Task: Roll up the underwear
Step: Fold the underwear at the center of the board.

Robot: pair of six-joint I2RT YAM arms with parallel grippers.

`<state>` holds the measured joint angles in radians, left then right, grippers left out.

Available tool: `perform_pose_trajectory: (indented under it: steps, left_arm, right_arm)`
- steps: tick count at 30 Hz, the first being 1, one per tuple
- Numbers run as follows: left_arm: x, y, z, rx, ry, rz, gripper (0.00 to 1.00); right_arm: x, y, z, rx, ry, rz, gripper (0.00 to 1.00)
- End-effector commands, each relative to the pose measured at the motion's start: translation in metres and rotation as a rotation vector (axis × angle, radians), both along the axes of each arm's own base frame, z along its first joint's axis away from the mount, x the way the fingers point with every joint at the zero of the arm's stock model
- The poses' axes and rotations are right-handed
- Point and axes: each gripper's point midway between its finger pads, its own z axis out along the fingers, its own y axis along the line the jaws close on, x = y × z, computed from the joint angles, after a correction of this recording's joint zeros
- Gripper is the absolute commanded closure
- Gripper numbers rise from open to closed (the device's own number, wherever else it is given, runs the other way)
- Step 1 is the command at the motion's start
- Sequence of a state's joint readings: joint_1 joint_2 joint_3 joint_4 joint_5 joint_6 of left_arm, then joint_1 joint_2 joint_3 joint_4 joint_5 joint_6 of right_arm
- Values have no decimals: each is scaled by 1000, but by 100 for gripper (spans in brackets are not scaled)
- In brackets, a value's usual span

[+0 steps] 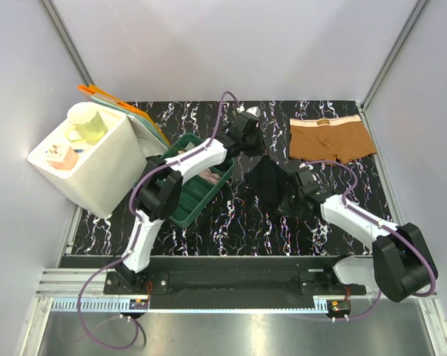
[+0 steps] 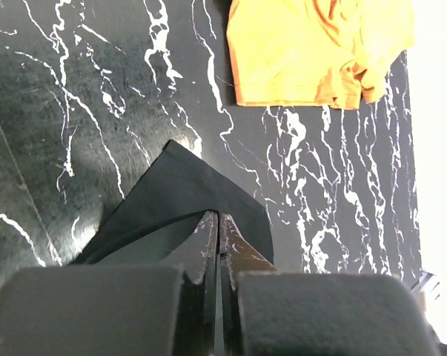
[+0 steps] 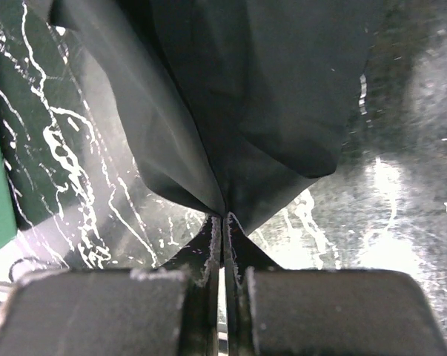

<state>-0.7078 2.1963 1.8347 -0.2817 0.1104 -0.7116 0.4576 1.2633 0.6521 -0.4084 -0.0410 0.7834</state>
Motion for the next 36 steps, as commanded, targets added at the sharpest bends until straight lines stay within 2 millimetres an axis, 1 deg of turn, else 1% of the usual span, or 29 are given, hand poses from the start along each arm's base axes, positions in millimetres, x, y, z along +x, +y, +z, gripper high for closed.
perform_pose_trajectory:
  steps: [1, 5, 11, 17, 19, 21, 22, 23, 24, 25, 26, 27, 28, 29, 30, 31, 32, 33, 34, 35, 36]
  left_arm:
    - [8, -16, 10, -47, -36, -41, 100]
    - [12, -22, 4, -50, -32, -51, 100]
    - [18, -28, -1, -52, -37, -56, 100]
    - [21, -39, -5, -70, -44, -52, 100]
    - [24, -43, -5, -87, -52, -45, 100]
    - [27, -47, -3, -107, -60, -50, 100]
    - [27, -51, 0, -124, -70, -58, 96]
    - [28, -52, 3, -133, -77, -61, 89]
    - [28, -54, 6, -140, -84, -60, 66]
    - [30, -55, 14, -155, -102, -57, 54]
    - [30, -56, 17, -159, -108, -54, 45]
    - [29, -56, 20, -163, -112, -54, 42]
    - [29, -56, 26, -169, -119, -54, 36]
    - [28, -55, 29, -170, -123, -55, 33]
    - [27, -54, 39, -178, -134, -53, 30]
    - [25, -52, 36, -174, -130, -55, 27]
    - [23, -51, 37, -173, -129, -58, 27]
    - [21, -50, 45, -180, -140, -59, 26]
    - [17, -47, 37, -167, -125, -62, 25]
    - [13, -47, 36, -167, -121, -68, 25]
    - [11, -44, 41, -170, -123, -66, 24]
  right_arm:
    - [9, -11, 2, -41, -18, -19, 100]
    - [11, -19, -3, -73, -17, -40, 100]
    - [11, -25, -9, -96, -2, -55, 100]
    - [14, -29, -9, -115, -10, -74, 100]
    - [15, -33, -8, -135, -16, -87, 94]
    - [18, -38, -6, -158, -24, -99, 84]
    - [18, -41, -4, -171, -20, -104, 74]
    - [19, -44, -3, -185, -24, -114, 70]
    - [19, -46, -2, -193, -24, -121, 66]
    - [20, -48, -1, -198, -26, -127, 56]
    - [22, -50, -1, -205, -27, -133, 51]
    - [23, -51, 1, -209, -25, -138, 45]
    - [24, -52, -1, -214, -20, -138, 36]
    - [25, -52, -1, -216, -19, -137, 31]
    - [26, -52, 0, -219, -21, -136, 28]
    - [27, -53, -2, -226, -16, -133, 26]
    - [28, -53, -3, -226, -12, -131, 23]
    - [29, -52, -3, -227, -11, -121, 22]
    - [29, -52, -4, -231, -6, -119, 22]
    - [30, -52, -5, -227, -6, -114, 23]
    - [30, -51, -5, -227, -7, -109, 23]
